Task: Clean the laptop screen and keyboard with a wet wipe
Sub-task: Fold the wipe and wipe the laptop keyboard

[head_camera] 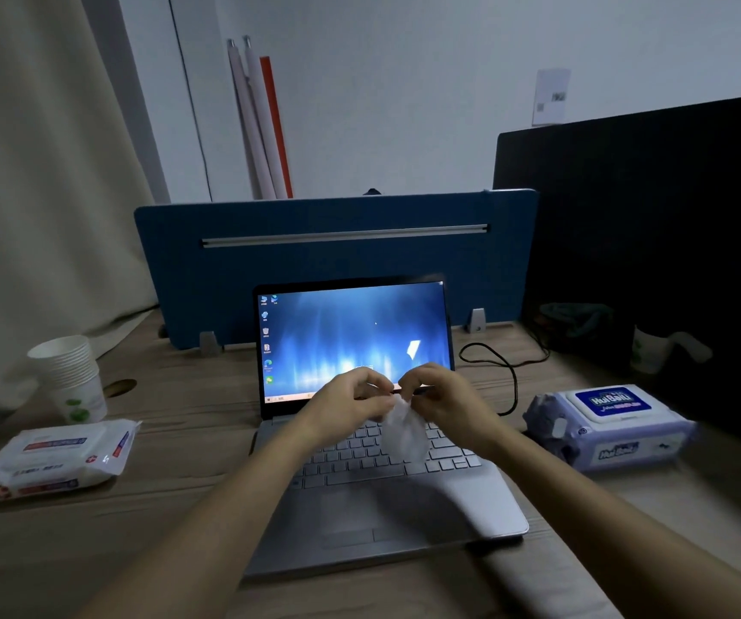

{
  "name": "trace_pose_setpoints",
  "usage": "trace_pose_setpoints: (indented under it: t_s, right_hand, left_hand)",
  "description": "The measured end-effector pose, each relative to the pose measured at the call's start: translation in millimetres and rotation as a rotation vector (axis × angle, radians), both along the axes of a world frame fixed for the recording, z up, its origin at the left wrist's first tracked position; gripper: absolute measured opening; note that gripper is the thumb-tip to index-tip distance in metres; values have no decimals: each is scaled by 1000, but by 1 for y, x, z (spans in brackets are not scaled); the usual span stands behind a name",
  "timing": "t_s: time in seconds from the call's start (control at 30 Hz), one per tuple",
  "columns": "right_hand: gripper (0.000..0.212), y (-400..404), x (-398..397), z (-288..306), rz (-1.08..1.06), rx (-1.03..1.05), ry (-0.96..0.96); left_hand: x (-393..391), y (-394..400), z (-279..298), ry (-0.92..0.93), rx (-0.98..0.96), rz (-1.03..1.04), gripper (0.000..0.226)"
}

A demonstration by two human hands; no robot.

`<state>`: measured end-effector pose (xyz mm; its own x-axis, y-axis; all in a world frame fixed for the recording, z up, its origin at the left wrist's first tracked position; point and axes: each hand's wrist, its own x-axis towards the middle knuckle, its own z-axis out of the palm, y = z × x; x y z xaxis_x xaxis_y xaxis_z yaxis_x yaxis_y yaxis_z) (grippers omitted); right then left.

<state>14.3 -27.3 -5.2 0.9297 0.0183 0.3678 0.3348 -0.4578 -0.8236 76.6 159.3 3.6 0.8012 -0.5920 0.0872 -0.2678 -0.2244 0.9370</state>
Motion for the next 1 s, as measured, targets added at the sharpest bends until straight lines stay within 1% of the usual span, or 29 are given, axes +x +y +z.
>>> trace_pose_setpoints:
  t_s: [0.13,0.2,0.27,0.33,0.37,0.47,0.57,0.63,0.7,0.77,0.8,0.9,1.0]
  right_hand:
    - [35,0,-3,1,-3,127,52]
    - [34,0,-5,1,12,200,85]
    - [26,0,-6,0,29,229,103]
    - [14,1,-8,-3,39,274,127]
    - [13,1,-8,-5,41,299,140]
    - [28,2,-9,-9,17,346,250]
    - [26,1,-9,-11,50,401,368]
    - [24,1,-9,-14,70,402,390]
    - [20,2,-10,-17,84,392,372]
    - [12,1,-10,-19,78,383,317]
    - [12,0,-10,-19,59,363,282]
    - [18,-8,-7,-22,-37,287,191]
    - [16,-23,-2,-27,-182,230,168]
  left_hand:
    - [-2,1,1,-11,-2,20,19]
    - [-2,2,0,-10,6,28,21]
    - [-3,2,-2,-23,22,27,22]
    - [-5,1,-4,-47,32,36,20]
    - [-5,1,-5,-63,34,52,18]
    - [-8,0,-6,-116,17,103,11]
    - [-10,0,-5,-142,-6,126,7]
    - [-12,0,-6,-153,-10,139,8]
    - [-14,0,-8,-142,-11,146,10]
    - [-16,-1,-11,-108,-18,140,11]
    - [-17,-1,-13,-81,-20,136,11]
    - [-17,2,-17,-31,-5,143,12]
    - [-14,11,-20,-96,97,175,12]
